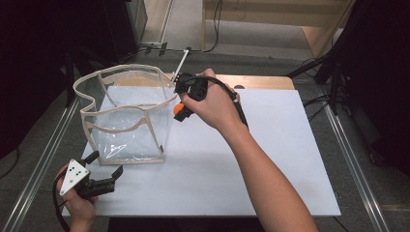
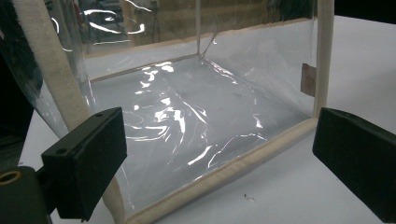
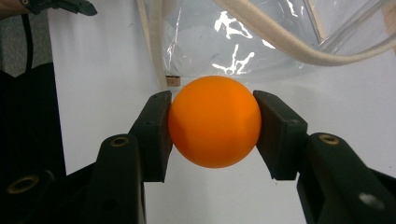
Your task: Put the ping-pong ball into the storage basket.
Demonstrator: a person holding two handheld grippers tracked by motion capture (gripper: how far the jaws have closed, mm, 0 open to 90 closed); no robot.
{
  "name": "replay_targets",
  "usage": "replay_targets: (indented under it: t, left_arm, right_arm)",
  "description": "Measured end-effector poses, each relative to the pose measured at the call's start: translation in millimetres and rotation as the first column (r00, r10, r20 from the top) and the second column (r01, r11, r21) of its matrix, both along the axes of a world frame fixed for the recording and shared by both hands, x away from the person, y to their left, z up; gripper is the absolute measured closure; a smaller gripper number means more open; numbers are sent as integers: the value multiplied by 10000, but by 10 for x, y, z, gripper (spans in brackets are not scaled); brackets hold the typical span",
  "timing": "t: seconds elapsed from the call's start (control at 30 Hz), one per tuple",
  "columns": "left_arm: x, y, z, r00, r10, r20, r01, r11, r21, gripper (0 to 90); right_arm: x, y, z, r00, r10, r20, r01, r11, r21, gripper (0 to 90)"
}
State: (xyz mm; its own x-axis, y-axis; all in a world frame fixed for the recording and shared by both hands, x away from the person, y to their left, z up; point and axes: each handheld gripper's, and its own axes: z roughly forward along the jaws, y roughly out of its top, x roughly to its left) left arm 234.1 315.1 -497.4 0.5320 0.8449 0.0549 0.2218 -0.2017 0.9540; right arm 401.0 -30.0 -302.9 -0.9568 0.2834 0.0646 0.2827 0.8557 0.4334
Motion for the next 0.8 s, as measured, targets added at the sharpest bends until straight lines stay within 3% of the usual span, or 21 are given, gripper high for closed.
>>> replay_targets:
  t: [0.8]
  left_arm:
    - [0,2,1,10000,-22,-13,22,10000,-3,36]
  right_arm:
    - [91,105,197,9999,52,163,-50,9999,-98,484]
